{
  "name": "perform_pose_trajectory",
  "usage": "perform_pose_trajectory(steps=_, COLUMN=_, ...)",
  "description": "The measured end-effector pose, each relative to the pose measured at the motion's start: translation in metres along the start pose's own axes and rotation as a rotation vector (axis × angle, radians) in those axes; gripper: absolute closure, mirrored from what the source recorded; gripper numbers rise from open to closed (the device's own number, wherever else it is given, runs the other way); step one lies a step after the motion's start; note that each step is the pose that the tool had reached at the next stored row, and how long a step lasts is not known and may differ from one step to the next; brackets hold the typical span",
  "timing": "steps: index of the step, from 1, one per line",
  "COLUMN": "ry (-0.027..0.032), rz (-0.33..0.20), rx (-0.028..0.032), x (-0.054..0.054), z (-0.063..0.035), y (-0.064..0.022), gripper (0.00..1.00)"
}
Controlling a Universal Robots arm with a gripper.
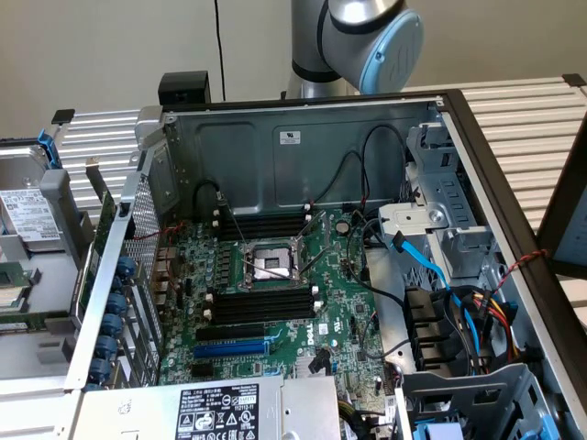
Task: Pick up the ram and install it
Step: 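Pick up the ram and move it above insertion slot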
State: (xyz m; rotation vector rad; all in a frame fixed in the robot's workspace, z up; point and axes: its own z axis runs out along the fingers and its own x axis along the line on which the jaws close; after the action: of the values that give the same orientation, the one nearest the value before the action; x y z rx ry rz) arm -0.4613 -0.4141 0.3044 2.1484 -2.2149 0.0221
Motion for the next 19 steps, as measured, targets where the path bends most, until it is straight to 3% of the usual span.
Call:
perform_pose_trajectory(steps=11, ry=0.0059, rz=0.000, rx=0.0003, x=0.001, z=-0.0163, y=0.0004, gripper=0.86)
perform_pose_trajectory(steps=19, ry=0.0097, rz=0.000, rx=0.0003, x=0.003, z=-0.0514, y=0.0015, gripper=0.86)
